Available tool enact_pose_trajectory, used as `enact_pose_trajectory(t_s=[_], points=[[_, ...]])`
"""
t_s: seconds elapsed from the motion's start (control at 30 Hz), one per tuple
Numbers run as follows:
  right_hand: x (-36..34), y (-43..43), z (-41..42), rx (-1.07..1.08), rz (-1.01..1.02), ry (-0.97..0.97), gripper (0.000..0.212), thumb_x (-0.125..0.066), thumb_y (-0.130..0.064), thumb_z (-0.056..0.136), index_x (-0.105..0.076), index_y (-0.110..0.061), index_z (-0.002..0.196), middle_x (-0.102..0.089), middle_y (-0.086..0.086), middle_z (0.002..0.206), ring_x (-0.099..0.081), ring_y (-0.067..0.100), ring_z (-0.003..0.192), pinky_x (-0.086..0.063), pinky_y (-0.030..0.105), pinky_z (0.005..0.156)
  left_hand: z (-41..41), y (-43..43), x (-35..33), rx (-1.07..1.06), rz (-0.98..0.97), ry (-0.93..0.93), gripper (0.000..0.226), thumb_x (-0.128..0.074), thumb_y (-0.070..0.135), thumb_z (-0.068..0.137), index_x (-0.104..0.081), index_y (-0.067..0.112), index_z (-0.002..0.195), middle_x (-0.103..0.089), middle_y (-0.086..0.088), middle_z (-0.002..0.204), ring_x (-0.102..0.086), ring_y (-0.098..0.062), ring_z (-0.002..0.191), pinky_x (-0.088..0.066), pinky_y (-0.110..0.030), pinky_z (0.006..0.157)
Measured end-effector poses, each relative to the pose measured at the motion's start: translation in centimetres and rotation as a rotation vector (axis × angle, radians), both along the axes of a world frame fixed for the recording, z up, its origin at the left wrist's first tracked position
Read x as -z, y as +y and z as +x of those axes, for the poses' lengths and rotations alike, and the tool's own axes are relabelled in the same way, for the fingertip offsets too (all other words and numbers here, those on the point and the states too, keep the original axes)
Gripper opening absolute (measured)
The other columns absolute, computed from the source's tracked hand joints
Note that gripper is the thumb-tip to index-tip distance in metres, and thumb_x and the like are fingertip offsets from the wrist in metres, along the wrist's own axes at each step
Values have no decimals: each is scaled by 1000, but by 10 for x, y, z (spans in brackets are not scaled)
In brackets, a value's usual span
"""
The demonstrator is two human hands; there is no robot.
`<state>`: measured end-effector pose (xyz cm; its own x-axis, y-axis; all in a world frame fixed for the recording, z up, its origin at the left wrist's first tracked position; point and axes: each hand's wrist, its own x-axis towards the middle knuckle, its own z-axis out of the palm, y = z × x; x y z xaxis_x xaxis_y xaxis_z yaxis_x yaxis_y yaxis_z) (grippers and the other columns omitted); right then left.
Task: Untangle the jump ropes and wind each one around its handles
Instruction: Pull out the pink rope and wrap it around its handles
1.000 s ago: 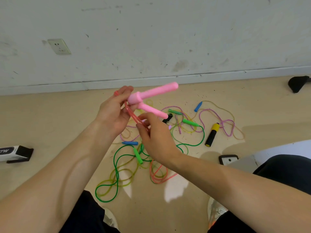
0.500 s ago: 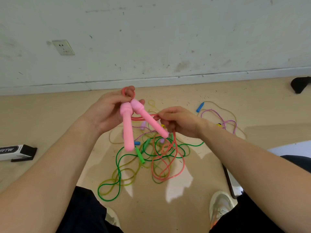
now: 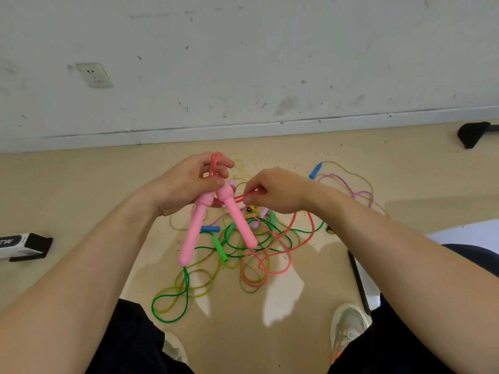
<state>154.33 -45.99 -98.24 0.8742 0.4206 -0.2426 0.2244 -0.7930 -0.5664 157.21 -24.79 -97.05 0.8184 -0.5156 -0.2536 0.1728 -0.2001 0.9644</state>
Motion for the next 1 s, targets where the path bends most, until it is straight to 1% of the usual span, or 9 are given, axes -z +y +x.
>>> enact_pose_trajectory(t_s=[0.17, 0.3, 0.4, 0.47, 0.57, 0.67, 0.77, 0.83, 1.0], points=[[-6, 2, -3, 118, 197, 162, 24, -61, -32, 95, -77, -15, 87, -48, 4, 66, -39, 14, 56, -32, 21, 48, -2, -6, 1, 13, 114, -77, 34, -51, -10, 96, -55, 11, 123, -51, 3, 101, -66, -33, 102, -60, -56, 77], [-2, 17, -13, 436, 507, 288, 28, -56, -18, 96, -69, 4, 85, -57, 10, 69, -45, 19, 50, -40, 24, 45, -3, -19, 17, -127, 238, -413, 38, -51, -7, 94, -52, 21, 121, -52, 8, 100, -61, -20, 93, -61, -49, 80], [4, 40, -33, 706, 944, 374, 22, -48, -5, 96, -70, -4, 101, -66, 9, 80, -55, 15, 54, -49, 26, 51, -6, -32, 35, -314, 300, -692, 38, -52, -1, 93, -51, 18, 126, -54, 4, 102, -56, -17, 95, -52, -44, 93], [9, 53, -42, 769, 1095, 387, 29, -47, -6, 96, -70, -16, 111, -65, 5, 77, -55, 14, 55, -50, 27, 53, -9, -42, 41, -438, 241, -710, 36, -51, 4, 92, -49, 17, 126, -53, -1, 104, -57, -22, 98, -50, -45, 93], [21, 64, -52, 715, 1032, 335, 42, -48, -19, 101, -55, -42, 135, -62, -1, 68, -52, 12, 49, -46, 27, 49, -11, -51, 43, -621, 154, -570, 30, -50, 8, 96, -46, 21, 123, -53, 0, 106, -58, -20, 102, -50, -28, 94], [41, 74, -58, 603, 726, 81, 48, -43, -29, 105, -35, -43, 150, -55, -6, 76, -47, 11, 51, -43, 32, 53, -13, -53, 42, -713, 102, -355, 28, -47, 9, 101, -46, 15, 128, -53, 5, 104, -55, -8, 94, -42, -6, 78], [50, 76, -61, 568, 642, -12, 44, -37, -27, 108, -36, -35, 151, -49, -11, 74, -41, 6, 52, -38, 28, 55, -12, -50, 39, -659, 9, -132, 37, -52, 3, 98, -40, 17, 130, -48, 10, 102, -53, -9, 92, -52, -26, 77], [46, 72, -60, 586, 660, 2, 35, -35, -33, 108, -47, -37, 141, -51, -6, 69, -37, 5, 47, -36, 28, 52, -10, -45, 36, -550, 17, -28, 53, -53, -9, 92, -36, 20, 132, -44, 11, 107, -51, -12, 93, -54, -33, 61], [34, 74, -58, 705, 844, 108, 27, -46, -43, 104, -64, -36, 122, -67, -4, 79, -56, 0, 57, -46, 20, 55, -6, -34, 32, -413, 96, -175, 66, -53, -16, 87, -32, 18, 139, -41, 7, 115, -50, -16, 101, -57, -33, 72]])
